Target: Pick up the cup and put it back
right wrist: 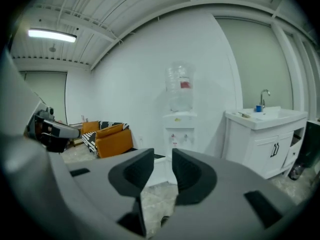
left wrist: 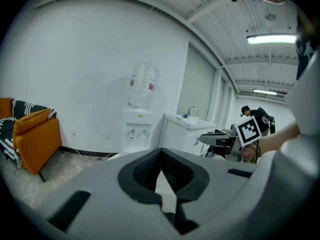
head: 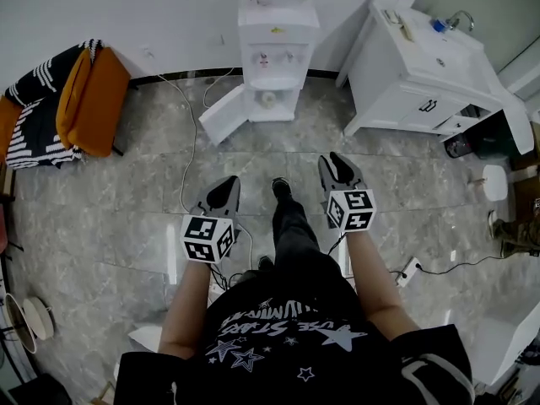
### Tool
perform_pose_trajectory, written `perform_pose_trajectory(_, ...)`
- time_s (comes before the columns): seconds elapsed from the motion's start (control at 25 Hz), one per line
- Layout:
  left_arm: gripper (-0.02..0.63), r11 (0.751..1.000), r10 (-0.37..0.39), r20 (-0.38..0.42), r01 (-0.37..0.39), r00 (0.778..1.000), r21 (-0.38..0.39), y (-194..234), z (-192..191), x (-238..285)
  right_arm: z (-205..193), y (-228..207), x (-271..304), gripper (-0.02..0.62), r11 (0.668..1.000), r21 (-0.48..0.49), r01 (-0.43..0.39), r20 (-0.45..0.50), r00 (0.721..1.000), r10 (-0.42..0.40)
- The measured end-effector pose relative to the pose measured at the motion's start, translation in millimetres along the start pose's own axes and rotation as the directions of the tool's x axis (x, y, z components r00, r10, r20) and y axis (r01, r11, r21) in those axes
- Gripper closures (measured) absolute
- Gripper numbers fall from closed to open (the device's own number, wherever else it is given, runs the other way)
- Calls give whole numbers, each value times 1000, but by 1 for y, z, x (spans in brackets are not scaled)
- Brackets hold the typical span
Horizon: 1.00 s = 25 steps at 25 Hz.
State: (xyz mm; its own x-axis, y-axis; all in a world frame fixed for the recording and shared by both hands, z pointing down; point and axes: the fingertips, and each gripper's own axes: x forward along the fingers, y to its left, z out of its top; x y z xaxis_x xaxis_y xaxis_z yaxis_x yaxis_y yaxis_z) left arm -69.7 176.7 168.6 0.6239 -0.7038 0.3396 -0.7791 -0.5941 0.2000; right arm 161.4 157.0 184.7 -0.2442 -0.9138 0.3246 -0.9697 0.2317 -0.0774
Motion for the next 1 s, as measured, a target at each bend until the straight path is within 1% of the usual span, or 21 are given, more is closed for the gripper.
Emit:
perform_pose_trajectory(0.16, 597, 998, 58, -30, -58, 998, -14, 36, 2, 33, -5, -21, 62, 441, 999, 18, -30, -22, 999, 30)
perform_pose_trajectory(0.32, 597, 993, 113, -62, -114, 992, -19, 70, 0, 86, -21, -53, 128, 422, 998, 56, -28, -72, 997, 32)
perform_pose_trajectory(0.52, 597, 989, 148, -21, -148, 989, -8, 113, 11, 160, -42, -94, 218, 412, 998, 45, -37, -131, 990, 42)
perform_pose_trajectory(0.64, 597, 984, 175, -11, -175, 984, -9, 143, 7, 207, -57, -114, 274, 397, 999, 23, -44, -170, 984, 48)
perform_pose_trajectory(0.8, 597, 981, 191, -42, -191, 981, -5, 169, -23, 251, -90, -118, 328, 385, 998, 7, -57, -193, 980, 58)
perform_pose_trajectory(0.88, 597, 982, 188, -45, -189, 981, -20, 180, -48, 270, -114, -117, 351, 385, 998, -3, -66, -196, 979, 64)
perform_pose_trajectory(1.0, 597, 981, 187, -49, -189, 981, -42, 197, -93, 297, -162, -121, 385, 385, 998, 3, -62, -208, 976, 61)
